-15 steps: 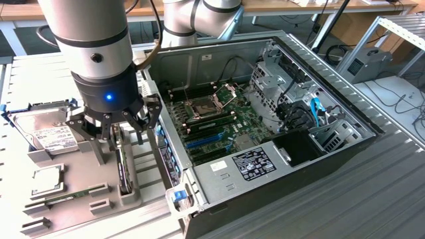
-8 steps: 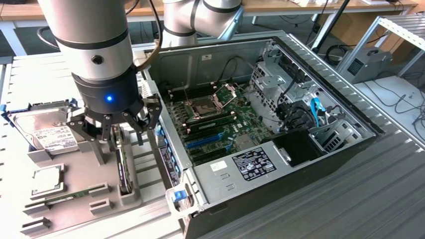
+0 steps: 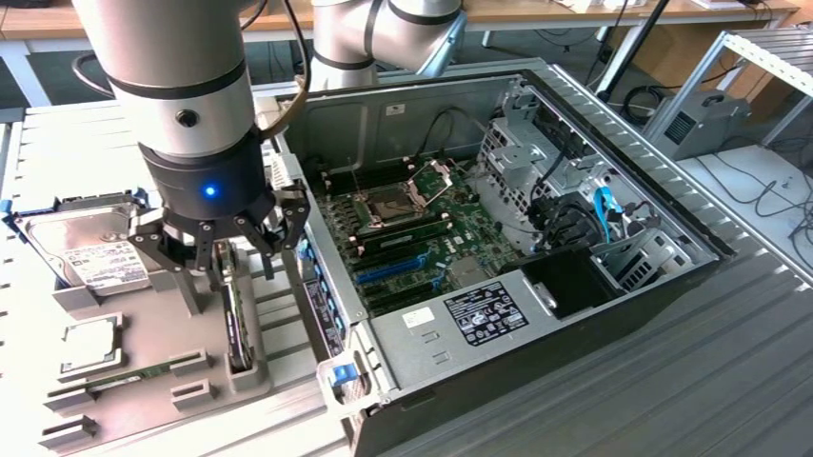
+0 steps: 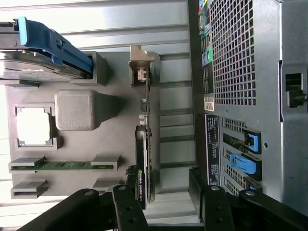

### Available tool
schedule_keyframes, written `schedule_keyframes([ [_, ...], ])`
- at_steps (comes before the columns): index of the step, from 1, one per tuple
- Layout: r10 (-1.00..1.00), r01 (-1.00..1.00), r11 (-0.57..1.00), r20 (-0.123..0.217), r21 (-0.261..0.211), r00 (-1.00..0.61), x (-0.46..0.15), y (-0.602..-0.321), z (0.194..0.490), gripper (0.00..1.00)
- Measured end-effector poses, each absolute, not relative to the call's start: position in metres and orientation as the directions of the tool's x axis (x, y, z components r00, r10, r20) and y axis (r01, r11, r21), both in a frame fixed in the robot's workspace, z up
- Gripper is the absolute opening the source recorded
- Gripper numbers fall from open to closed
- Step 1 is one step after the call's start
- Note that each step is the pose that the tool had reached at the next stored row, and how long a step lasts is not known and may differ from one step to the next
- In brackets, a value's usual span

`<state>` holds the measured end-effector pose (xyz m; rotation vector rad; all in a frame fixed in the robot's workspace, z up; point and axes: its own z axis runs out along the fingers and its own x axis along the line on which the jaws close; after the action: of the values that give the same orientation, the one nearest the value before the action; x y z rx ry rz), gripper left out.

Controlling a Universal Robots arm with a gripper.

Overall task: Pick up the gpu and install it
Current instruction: 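Pick up the gpu and move the gpu toward the slot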

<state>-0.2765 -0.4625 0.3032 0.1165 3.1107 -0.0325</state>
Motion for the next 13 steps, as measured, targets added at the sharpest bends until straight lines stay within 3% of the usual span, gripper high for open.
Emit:
schedule_keyframes([
  [13,0.074,0.075,0.997,-0.029,-0.020,-0.997,-0.2765,-0.4625,0.2989,0.54],
])
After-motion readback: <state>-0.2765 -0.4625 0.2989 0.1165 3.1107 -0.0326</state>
